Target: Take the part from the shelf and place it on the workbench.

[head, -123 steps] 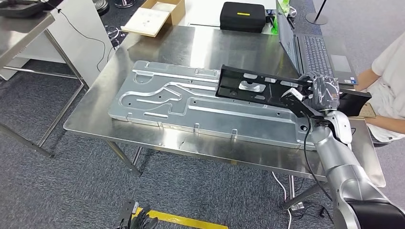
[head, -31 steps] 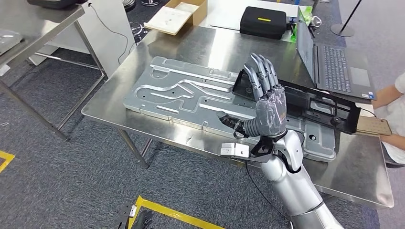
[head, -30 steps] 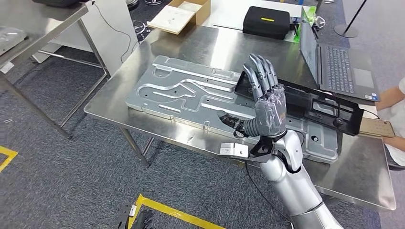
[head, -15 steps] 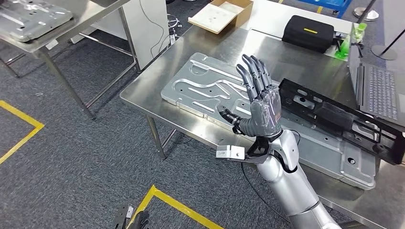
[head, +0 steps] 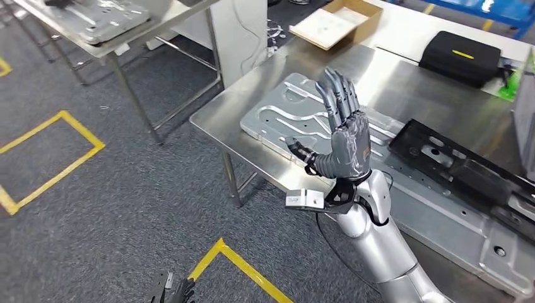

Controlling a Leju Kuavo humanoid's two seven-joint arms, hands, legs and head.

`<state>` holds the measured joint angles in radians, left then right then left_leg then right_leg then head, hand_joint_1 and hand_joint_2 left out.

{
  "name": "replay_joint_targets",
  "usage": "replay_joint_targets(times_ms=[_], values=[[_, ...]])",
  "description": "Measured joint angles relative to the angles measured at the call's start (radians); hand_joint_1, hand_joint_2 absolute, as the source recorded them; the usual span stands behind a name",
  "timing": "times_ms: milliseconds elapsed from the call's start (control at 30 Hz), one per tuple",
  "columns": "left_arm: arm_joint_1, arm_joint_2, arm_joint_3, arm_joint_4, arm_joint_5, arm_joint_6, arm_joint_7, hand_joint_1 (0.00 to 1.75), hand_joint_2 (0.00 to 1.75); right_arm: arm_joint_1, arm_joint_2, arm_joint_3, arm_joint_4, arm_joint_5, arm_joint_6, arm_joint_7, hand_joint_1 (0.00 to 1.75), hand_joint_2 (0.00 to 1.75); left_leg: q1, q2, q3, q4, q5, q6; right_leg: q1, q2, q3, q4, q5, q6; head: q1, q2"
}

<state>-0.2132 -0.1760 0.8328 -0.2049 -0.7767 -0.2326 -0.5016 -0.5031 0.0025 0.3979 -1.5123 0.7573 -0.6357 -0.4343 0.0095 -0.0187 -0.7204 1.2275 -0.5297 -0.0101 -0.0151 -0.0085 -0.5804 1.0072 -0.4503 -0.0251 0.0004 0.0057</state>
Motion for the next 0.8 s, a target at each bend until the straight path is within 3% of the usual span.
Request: replay_joint_targets(times_ms=[33,67,100,133,200,233,267,333,400,467,533,567,600,633,700,767,800], values=[[0.001,0.001,0.000,0.000,0.000,0.002,0.001,0.00,0.00,0.002,0.000,0.000,0.003,-0.002,-0.002,-0.002,0.00,1.75,0.002,0.006,-0.023,0.048,-0.015,-0.003,0.001,-0.015,0.000,0.000,-0.001,-0.001,0.000,0.000],[0.004,0.003,0.000,0.000,0.000,0.004,0.003,0.00,0.00,0.004,0.001,0.000,0.005,-0.003,-0.004,-0.004,0.00,1.75,0.003,0.010,-0.029,0.064,-0.013,-0.004,0.002,-0.030,0.001,0.001,-0.003,-0.001,0.000,0.000],[0.008,0.005,0.000,0.000,0.000,0.006,0.005,0.00,0.00,0.006,0.001,0.000,0.007,-0.003,-0.006,-0.006,0.00,1.75,0.003,0.015,-0.015,0.040,0.007,-0.005,0.002,-0.043,0.002,0.001,-0.005,0.000,0.000,0.000],[0.011,0.008,0.000,0.000,0.000,0.009,0.007,0.00,0.00,0.007,0.002,0.000,0.008,-0.003,-0.007,-0.007,0.00,1.75,0.003,0.023,0.019,-0.020,0.040,-0.003,0.002,-0.056,0.004,0.002,-0.007,0.002,0.000,0.000],[0.013,0.012,0.000,0.000,-0.001,0.015,0.009,0.00,0.00,0.008,0.003,0.000,0.008,-0.003,-0.011,-0.008,0.00,1.75,-0.004,0.062,0.092,-0.157,0.087,0.007,0.006,-0.077,0.007,0.006,-0.013,0.009,0.000,0.000],[0.014,0.014,0.000,0.000,-0.001,0.019,0.010,0.00,0.00,0.010,0.003,0.000,0.008,-0.003,-0.012,-0.008,0.00,1.75,-0.008,0.075,0.113,-0.197,0.097,0.014,0.008,-0.086,0.007,0.008,-0.016,0.013,0.000,0.000],[0.017,0.017,0.000,0.000,0.000,0.023,0.012,0.00,0.00,0.014,0.003,0.000,0.008,-0.003,-0.013,-0.009,0.00,1.75,-0.013,0.080,0.119,-0.214,0.097,0.020,0.011,-0.095,0.008,0.009,-0.018,0.017,0.001,0.000],[0.028,0.022,0.000,0.000,0.001,0.030,0.016,0.00,0.00,0.022,0.004,0.000,0.008,-0.003,-0.015,-0.009,0.00,1.75,-0.013,0.060,0.119,-0.218,0.100,0.032,0.013,-0.109,0.012,0.008,-0.021,0.028,0.001,0.000],[0.040,0.028,0.000,0.000,0.001,0.036,0.019,0.00,0.00,0.027,0.004,0.000,0.008,-0.004,-0.017,-0.009,0.00,1.75,-0.007,0.040,0.123,-0.227,0.106,0.044,0.009,-0.076,0.006,0.033,-0.045,0.038,0.001,0.000],[0.045,0.031,0.001,0.000,0.002,0.040,0.021,0.00,0.00,0.033,0.002,0.000,0.007,-0.004,-0.020,-0.009,0.00,1.75,-0.004,0.021,0.125,-0.231,0.109,0.052,0.004,-0.017,-0.039,0.135,-0.103,0.046,0.001,0.000],[0.048,0.032,0.001,0.000,0.004,0.045,0.024,0.00,0.00,0.045,-0.001,0.000,0.007,-0.002,-0.022,-0.009,0.00,1.75,-0.004,-0.002,0.124,-0.230,0.109,0.055,0.003,0.005,-0.103,0.261,-0.152,0.048,0.001,0.000],[0.052,0.032,0.002,0.000,0.005,0.048,0.027,0.00,0.00,0.050,-0.003,0.000,0.008,0.000,-0.022,-0.009,0.00,1.75,-0.004,-0.016,0.124,-0.228,0.109,0.055,0.003,0.006,-0.120,0.289,-0.150,0.048,0.001,0.000],[0.056,0.032,0.002,0.000,0.005,0.050,0.030,0.00,0.00,0.053,-0.004,0.000,0.008,0.001,-0.022,-0.009,0.00,1.75,-0.005,-0.029,0.124,-0.226,0.109,0.054,0.003,0.008,-0.119,0.278,-0.129,0.047,0.001,0.000],[0.059,0.033,0.003,0.000,0.005,0.052,0.032,0.00,0.00,0.054,-0.005,0.000,0.007,0.003,-0.022,-0.009,0.00,1.75,-0.005,-0.043,0.124,-0.223,0.108,0.053,0.003,0.014,-0.099,0.228,-0.090,0.044,0.001,0.000],[0.063,0.032,0.003,0.000,0.004,0.054,0.035,0.00,0.00,0.054,-0.007,0.000,0.004,0.003,-0.022,-0.009,0.00,1.75,-0.004,-0.068,0.121,-0.216,0.106,0.049,0.001,0.053,-0.042,0.091,-0.023,0.036,0.001,0.000],[0.064,0.030,0.003,0.000,0.003,0.054,0.036,0.00,0.00,0.055,-0.008,0.000,0.001,0.003,-0.023,-0.009,0.00,1.75,-0.001,-0.089,0.112,-0.212,0.106,0.040,0.003,0.081,-0.014,0.024,-0.006,0.031,0.001,0.000],[0.066,0.029,0.003,0.000,0.004,0.052,0.036,0.00,0.00,0.055,-0.009,0.000,0.000,0.003,-0.023,-0.008,0.00,1.75,0.001,-0.099,0.109,-0.213,0.108,0.033,0.005,0.078,-0.012,0.021,-0.008,0.030,0.001,0.000]])
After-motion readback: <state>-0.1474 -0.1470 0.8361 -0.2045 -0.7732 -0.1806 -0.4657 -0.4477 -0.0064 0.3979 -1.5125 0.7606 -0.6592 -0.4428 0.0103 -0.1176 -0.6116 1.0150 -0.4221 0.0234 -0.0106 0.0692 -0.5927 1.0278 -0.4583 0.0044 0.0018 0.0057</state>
